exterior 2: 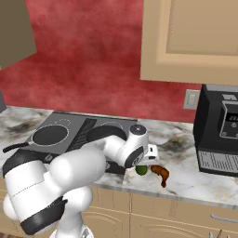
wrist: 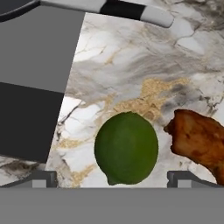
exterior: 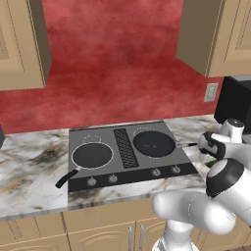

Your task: Place both pans onto different burners. Then place the lime and the chicken drumstick on different pans.

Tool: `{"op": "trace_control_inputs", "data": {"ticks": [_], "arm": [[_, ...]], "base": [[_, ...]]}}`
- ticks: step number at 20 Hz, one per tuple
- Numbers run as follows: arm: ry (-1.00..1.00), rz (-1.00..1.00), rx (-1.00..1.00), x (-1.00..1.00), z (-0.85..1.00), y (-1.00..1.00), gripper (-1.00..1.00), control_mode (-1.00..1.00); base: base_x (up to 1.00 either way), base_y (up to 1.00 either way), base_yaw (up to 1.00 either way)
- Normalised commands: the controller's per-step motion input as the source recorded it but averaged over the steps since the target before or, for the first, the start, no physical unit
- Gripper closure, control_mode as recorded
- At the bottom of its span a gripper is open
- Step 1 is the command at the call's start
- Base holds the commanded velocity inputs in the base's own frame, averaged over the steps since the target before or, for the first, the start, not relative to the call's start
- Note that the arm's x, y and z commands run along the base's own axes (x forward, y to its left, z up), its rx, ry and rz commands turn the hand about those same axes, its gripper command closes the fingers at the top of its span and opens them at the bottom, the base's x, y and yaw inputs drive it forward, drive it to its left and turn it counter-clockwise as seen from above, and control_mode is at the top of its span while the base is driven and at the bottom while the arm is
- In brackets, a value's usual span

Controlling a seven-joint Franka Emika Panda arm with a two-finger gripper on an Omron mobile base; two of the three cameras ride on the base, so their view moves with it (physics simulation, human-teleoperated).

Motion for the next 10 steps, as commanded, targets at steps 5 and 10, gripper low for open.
{"op": "trace_control_inputs", "data": {"ticks": [5, 10], "arm": [[0.00, 0.00, 0.00, 0.10, -0.13, 0.00, -1.00, -1.00], [0.00, 0.00, 0.00, 0.04, -0.16, 0.00, -1.00, -1.00]], "base": [[0.00, 0.00, 0.00], [0.00, 0.00, 0.00]]}}
